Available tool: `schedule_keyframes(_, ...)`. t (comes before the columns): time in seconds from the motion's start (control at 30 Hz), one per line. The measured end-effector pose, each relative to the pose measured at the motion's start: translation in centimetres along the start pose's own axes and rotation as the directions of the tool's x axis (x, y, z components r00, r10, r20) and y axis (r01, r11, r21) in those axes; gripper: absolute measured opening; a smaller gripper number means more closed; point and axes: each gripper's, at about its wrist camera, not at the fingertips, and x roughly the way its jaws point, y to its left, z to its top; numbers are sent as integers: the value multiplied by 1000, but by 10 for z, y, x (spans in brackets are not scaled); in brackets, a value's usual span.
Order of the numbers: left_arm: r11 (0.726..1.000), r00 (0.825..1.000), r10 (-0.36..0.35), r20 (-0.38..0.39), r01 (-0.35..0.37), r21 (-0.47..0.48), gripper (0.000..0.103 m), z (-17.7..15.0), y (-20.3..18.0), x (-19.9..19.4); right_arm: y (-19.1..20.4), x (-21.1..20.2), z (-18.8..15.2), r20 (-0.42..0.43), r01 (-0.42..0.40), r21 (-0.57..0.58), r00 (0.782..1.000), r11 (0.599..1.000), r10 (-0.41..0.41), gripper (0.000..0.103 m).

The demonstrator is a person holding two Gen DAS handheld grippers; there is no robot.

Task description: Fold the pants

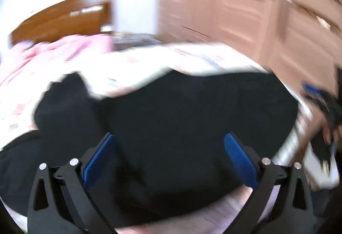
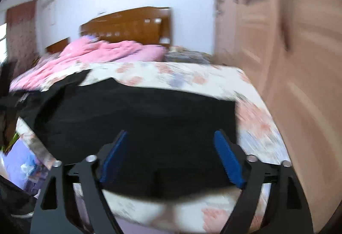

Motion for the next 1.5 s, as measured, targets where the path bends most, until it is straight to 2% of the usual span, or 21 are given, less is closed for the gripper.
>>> schedule_keyframes(0.1, 977, 985, 142, -102, -156, -148, 102, 37, 57, 23, 36, 23, 28, 6, -39, -100, 999, 994, 39, 86)
schedule_keyframes(0.2, 911, 927, 223, -301, -308, -274, 101, 68, 122, 73, 72, 54, 50, -5, -81, -158, 997, 984, 81, 86)
schedule_keyframes(0.3, 902, 875, 229, -426, -356, -246, 101, 94, 147, 135, 104, 84, 60, -31, -114, -175, 993, 978, 110, 86)
schedule_keyframes(0.43, 908, 795, 286, -535, -403, -113, 98, 101, 137, 198, 129, 106, 53, -86, -190, -142, 980, 971, 179, 86)
schedule_keyframes(0.53, 905, 763, 297, -575, -417, -85, 85, 102, 143, 224, 132, 115, 46, -124, -205, -132, 974, 970, 189, 86)
schedule_keyframes(0.57, 906, 768, 289, -572, -412, -97, 81, 103, 146, 227, 130, 119, 42, -135, -202, -127, 973, 971, 185, 86)
schedule_keyframes(0.6, 910, 784, 265, -562, -395, -122, 67, 104, 150, 227, 127, 121, 40, -142, -200, -119, 973, 973, 182, 86)
schedule_keyframes(0.63, 917, 796, 234, -559, -372, -146, 47, 105, 151, 226, 124, 123, 39, -148, -196, -106, 973, 975, 179, 86)
schedule_keyframes(0.67, 911, 790, 268, -551, -394, -121, 29, 106, 152, 221, 120, 124, 38, -151, -192, -84, 972, 978, 178, 86)
schedule_keyframes(0.7, 913, 801, 282, -528, -393, -110, 9, 108, 153, 214, 117, 124, 38, -152, -193, -66, 972, 979, 181, 86)
schedule_keyframes(0.83, 919, 911, 211, -354, -309, -246, 8, 104, 173, 142, 112, 125, 42, -147, -208, -32, 969, 978, 201, 86)
schedule_keyframes(0.93, 898, 960, 196, -200, -258, -356, 8, 84, 193, 55, 116, 119, 45, -131, -218, -50, 969, 975, 210, 86)
schedule_keyframes(1.07, 852, 969, 235, -78, -244, -463, 8, 33, 216, -51, 127, 118, 49, -117, -249, -41, 963, 968, 243, 87)
schedule_keyframes(1.17, 789, 952, 285, -108, -297, -538, 8, -26, 243, -88, 143, 122, 51, -129, -274, -51, 955, 960, 266, 87)
schedule_keyframes(1.2, 752, 950, 284, -132, -306, -583, 8, -49, 258, -91, 150, 123, 51, -137, -287, -54, 951, 956, 278, 87)
schedule_keyframes(1.27, 675, 967, 213, -138, -248, -695, 8, -96, 293, -86, 167, 122, 51, -149, -323, -70, 939, 944, 310, 87)
schedule_keyframes(1.33, 603, 977, 153, -150, -212, -769, 17, -136, 314, -75, 182, 117, 51, -156, -333, -112, 936, 936, 314, 87)
schedule_keyframes(1.4, 592, 985, 157, -65, -147, -792, 19, -153, 313, -80, 196, 111, 50, -157, -329, -178, 940, 927, 304, 87)
schedule_keyframes(1.43, 605, 982, 183, -53, -155, -781, 29, -153, 308, -85, 202, 108, 50, -156, -325, -208, 942, 923, 296, 87)
schedule_keyframes(1.47, 614, 974, 220, -60, -186, -767, 45, -150, 301, -87, 205, 107, 50, -158, -326, -220, 942, 920, 296, 87)
schedule_keyframes(1.5, 633, 950, 302, -72, -257, -731, 69, -143, 290, -94, 208, 109, 50, -164, -330, -228, 940, 916, 298, 87)
